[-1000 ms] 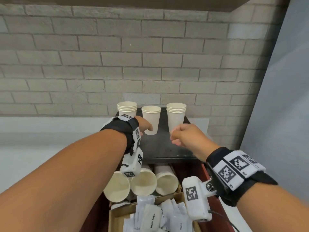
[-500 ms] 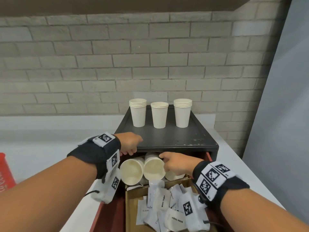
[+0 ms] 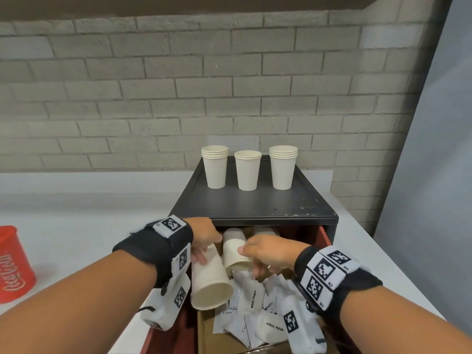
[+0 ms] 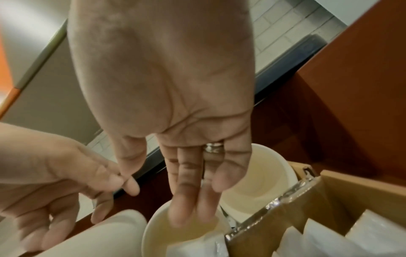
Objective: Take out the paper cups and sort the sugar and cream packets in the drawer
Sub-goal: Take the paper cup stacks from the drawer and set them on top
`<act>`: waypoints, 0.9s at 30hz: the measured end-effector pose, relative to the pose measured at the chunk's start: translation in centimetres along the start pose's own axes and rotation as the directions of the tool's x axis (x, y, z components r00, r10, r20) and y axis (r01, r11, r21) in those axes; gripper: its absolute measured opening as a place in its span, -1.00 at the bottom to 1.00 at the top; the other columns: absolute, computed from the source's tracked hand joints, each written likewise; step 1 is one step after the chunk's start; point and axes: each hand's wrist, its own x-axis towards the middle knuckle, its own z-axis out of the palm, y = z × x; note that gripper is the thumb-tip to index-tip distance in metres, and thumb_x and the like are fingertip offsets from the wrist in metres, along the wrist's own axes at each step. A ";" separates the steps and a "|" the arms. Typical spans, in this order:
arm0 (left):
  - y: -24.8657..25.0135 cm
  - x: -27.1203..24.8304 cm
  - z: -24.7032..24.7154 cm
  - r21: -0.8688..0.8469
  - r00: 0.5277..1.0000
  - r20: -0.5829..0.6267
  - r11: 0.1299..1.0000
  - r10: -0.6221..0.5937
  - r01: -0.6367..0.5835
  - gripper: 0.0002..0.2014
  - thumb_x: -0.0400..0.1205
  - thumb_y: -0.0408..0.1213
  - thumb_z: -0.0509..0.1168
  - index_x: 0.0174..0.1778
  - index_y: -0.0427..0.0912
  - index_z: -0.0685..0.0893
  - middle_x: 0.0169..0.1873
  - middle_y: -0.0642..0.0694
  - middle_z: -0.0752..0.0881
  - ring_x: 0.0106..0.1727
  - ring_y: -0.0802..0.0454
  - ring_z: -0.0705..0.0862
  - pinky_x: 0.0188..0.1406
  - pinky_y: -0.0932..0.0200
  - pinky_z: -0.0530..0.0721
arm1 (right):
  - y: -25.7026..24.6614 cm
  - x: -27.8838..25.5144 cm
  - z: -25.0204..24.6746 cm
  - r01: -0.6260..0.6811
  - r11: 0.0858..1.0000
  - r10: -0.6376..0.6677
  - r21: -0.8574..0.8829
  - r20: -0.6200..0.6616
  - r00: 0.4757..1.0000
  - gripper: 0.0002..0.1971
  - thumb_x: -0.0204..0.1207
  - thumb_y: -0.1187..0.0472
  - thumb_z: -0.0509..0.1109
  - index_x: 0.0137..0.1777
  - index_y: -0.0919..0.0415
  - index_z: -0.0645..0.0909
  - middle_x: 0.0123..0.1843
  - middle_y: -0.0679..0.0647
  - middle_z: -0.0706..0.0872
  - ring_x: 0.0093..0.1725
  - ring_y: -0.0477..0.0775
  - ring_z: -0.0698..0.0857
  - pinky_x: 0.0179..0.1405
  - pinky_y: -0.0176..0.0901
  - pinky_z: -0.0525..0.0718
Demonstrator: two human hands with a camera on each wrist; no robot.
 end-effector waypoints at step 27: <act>2.3 -1.5 1.6 0.154 0.985 0.169 0.988 -0.044 0.018 -0.73 0.58 -0.05 0.34 -0.16 -0.22 0.56 -0.33 -0.14 0.60 -0.44 0.06 0.60 -0.53 0.35 0.58 | 0.2 -2.0 -0.4 0.100 0.995 -0.099 -0.018 0.043 0.994 -0.34 0.36 0.11 0.57 0.44 0.04 0.40 0.23 0.05 0.57 0.14 0.03 0.64 0.07 -0.18 0.68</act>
